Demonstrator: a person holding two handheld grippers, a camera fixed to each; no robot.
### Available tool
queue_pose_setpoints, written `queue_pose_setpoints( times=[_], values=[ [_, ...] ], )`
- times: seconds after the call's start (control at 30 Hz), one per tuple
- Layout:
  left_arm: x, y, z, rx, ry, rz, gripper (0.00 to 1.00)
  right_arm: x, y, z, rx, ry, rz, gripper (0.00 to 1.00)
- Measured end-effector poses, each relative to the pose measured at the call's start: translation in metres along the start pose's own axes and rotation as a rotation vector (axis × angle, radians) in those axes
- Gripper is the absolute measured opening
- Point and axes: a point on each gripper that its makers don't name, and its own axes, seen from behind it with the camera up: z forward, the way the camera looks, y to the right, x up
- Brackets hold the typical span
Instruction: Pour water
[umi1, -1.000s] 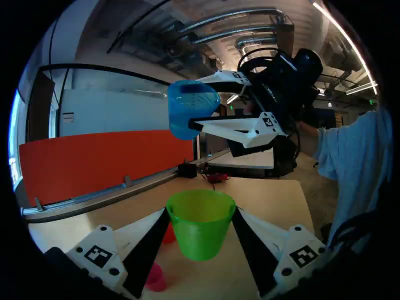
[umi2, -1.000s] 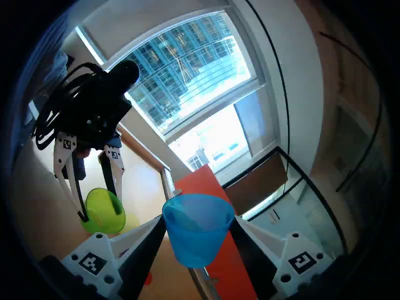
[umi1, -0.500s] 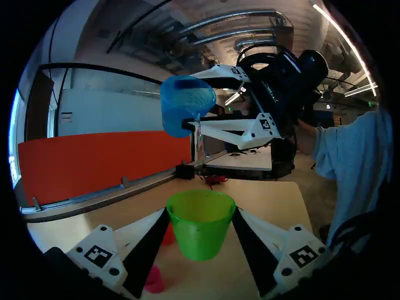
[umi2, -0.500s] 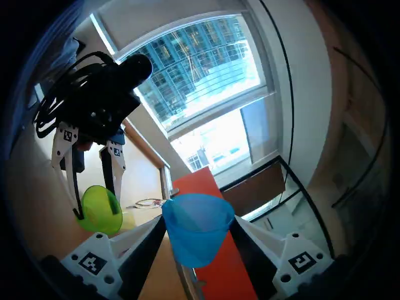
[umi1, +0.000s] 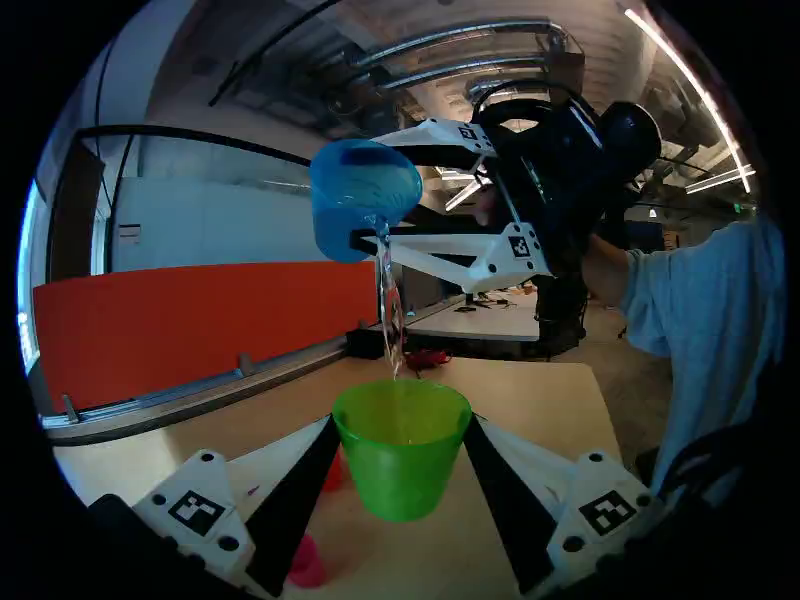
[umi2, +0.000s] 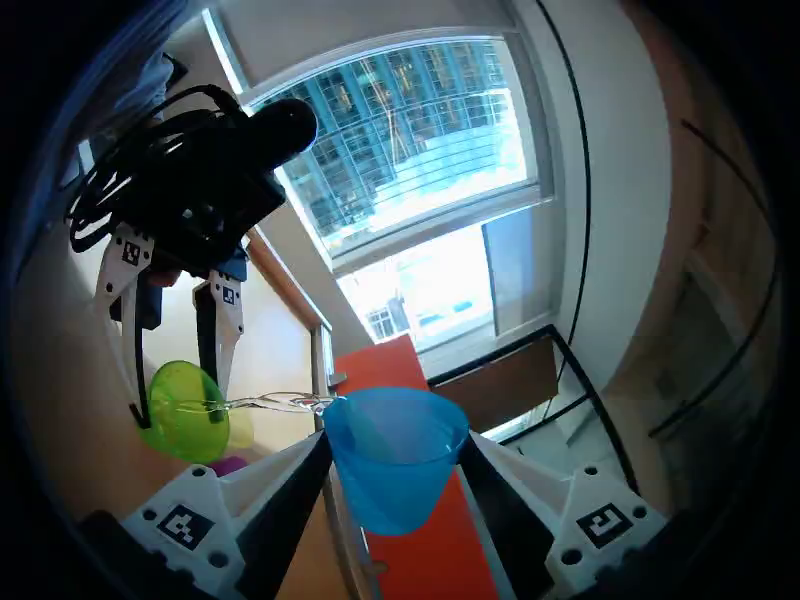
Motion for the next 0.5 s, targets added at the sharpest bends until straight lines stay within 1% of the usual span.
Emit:
queue_pose_setpoints(
  times=[0.5],
  values=[
    [0.002, 0.001, 0.000, 0.000, 0.003, 0.002, 0.87, 0.000, 0.011, -0.002, -0.022, -0.006, -0.075, 0.90]
  ],
)
